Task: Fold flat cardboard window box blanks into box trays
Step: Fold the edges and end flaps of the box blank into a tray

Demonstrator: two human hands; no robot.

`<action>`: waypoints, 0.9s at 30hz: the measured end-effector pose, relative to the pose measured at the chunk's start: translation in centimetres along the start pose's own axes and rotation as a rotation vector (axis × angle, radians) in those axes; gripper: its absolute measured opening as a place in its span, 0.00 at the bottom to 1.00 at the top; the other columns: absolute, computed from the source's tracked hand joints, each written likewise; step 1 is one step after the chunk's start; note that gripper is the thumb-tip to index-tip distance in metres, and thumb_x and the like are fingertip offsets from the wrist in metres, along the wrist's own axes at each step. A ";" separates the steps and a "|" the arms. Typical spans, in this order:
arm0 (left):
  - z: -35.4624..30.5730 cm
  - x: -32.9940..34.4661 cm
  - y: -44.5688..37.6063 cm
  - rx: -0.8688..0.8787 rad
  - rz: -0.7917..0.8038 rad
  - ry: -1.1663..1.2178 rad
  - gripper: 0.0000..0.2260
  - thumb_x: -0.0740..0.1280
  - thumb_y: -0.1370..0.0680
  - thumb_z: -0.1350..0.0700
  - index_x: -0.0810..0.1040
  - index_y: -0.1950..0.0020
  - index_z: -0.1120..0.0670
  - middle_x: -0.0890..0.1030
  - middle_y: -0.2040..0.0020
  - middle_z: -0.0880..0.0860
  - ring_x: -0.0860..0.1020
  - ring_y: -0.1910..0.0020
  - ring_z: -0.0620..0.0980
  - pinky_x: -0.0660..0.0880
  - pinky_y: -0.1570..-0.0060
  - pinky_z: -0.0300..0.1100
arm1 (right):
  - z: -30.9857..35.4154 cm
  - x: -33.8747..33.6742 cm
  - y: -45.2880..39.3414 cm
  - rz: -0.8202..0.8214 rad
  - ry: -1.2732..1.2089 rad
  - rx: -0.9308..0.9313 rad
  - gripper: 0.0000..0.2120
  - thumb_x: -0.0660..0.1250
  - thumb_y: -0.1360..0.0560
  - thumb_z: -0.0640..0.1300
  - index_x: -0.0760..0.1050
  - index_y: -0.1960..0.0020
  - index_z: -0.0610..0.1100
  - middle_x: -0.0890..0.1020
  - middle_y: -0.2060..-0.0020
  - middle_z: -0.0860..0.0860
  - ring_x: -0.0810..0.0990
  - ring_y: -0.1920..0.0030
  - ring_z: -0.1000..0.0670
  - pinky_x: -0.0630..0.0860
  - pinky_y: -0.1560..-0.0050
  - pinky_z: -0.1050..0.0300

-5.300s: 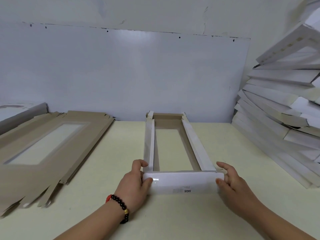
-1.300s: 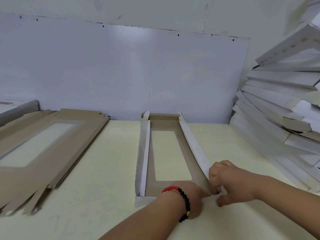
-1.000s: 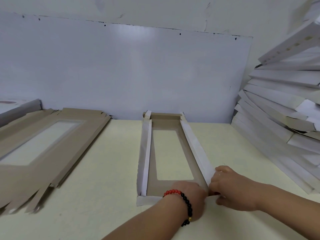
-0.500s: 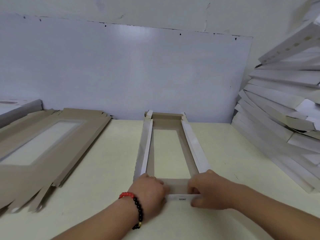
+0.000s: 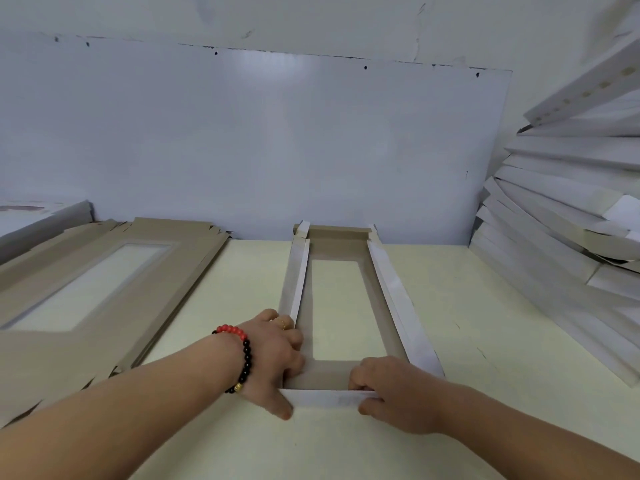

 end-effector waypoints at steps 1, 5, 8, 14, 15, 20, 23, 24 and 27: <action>0.0 0.1 0.0 -0.001 -0.015 0.020 0.21 0.65 0.34 0.30 0.78 0.53 0.45 0.71 0.46 0.44 0.65 0.43 0.48 0.61 0.37 0.46 | 0.1 0.0 0.1 0.007 0.010 0.003 0.09 0.59 0.20 0.46 0.73 0.43 0.46 0.75 0.46 0.49 0.73 0.48 0.48 0.69 0.46 0.53; 0.2 0.7 0.7 -0.049 -0.099 0.097 0.21 0.65 0.34 0.31 0.75 0.62 0.48 0.66 0.52 0.42 0.66 0.51 0.46 0.62 0.49 0.41 | 0.2 0.2 0.2 0.026 0.028 0.016 0.11 0.58 0.20 0.45 0.72 0.39 0.49 0.73 0.44 0.47 0.74 0.45 0.46 0.68 0.47 0.53; 0.0 0.6 1.5 -0.109 -0.113 0.044 0.22 0.62 0.32 0.29 0.75 0.62 0.48 0.66 0.57 0.43 0.65 0.53 0.48 0.62 0.48 0.43 | 0.2 0.2 0.2 0.024 0.023 0.023 0.12 0.58 0.20 0.45 0.72 0.38 0.49 0.73 0.44 0.47 0.74 0.43 0.45 0.67 0.47 0.54; -1.9 0.8 2.0 -0.208 -0.119 -0.063 0.23 0.55 0.26 0.34 0.80 0.52 0.49 0.69 0.58 0.47 0.65 0.48 0.52 0.57 0.39 0.50 | 0.2 0.1 0.2 0.009 0.009 0.023 0.12 0.59 0.20 0.45 0.73 0.38 0.48 0.74 0.44 0.47 0.73 0.47 0.47 0.65 0.50 0.57; -2.0 0.8 1.9 -0.223 -0.116 -0.061 0.23 0.55 0.26 0.35 0.80 0.51 0.49 0.69 0.56 0.48 0.65 0.47 0.53 0.57 0.39 0.50 | 0.2 0.0 0.2 0.010 0.008 0.026 0.12 0.58 0.20 0.45 0.73 0.39 0.48 0.74 0.44 0.47 0.72 0.49 0.48 0.66 0.49 0.56; -1.2 0.8 2.5 -0.235 -0.099 0.014 0.21 0.56 0.25 0.33 0.79 0.50 0.47 0.70 0.55 0.45 0.65 0.46 0.52 0.57 0.40 0.48 | 0.3 0.0 0.4 0.011 -0.009 0.034 0.11 0.59 0.20 0.45 0.73 0.40 0.48 0.75 0.44 0.46 0.74 0.45 0.45 0.67 0.47 0.54; -0.5 1.1 3.1 -0.223 -0.103 0.076 0.16 0.60 0.26 0.37 0.79 0.50 0.47 0.74 0.52 0.44 0.64 0.45 0.49 0.58 0.42 0.45 | 0.3 0.0 0.4 0.046 0.024 0.034 0.12 0.58 0.20 0.45 0.72 0.38 0.49 0.74 0.43 0.47 0.74 0.43 0.45 0.69 0.45 0.53; -0.3 1.2 3.2 -0.213 -0.090 0.107 0.15 0.61 0.26 0.40 0.79 0.49 0.46 0.74 0.50 0.43 0.64 0.44 0.49 0.58 0.43 0.44 | 0.4 0.0 0.3 0.062 0.041 0.030 0.12 0.57 0.20 0.45 0.71 0.37 0.50 0.73 0.43 0.48 0.74 0.43 0.45 0.69 0.45 0.52; 0.0 1.3 2.9 -0.177 -0.029 0.180 0.12 0.64 0.26 0.45 0.80 0.47 0.47 0.75 0.47 0.44 0.64 0.42 0.48 0.64 0.44 0.40 | 1.4 0.2 -0.2 0.125 0.093 0.017 0.18 0.56 0.22 0.39 0.68 0.34 0.52 0.71 0.44 0.48 0.74 0.44 0.43 0.71 0.46 0.49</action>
Point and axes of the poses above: each hand's wrist, its own y-axis away from the middle knuckle, its own x-axis out of the palm, z = x × y, the point moved 5 cm from there along -y, towards the middle knuckle
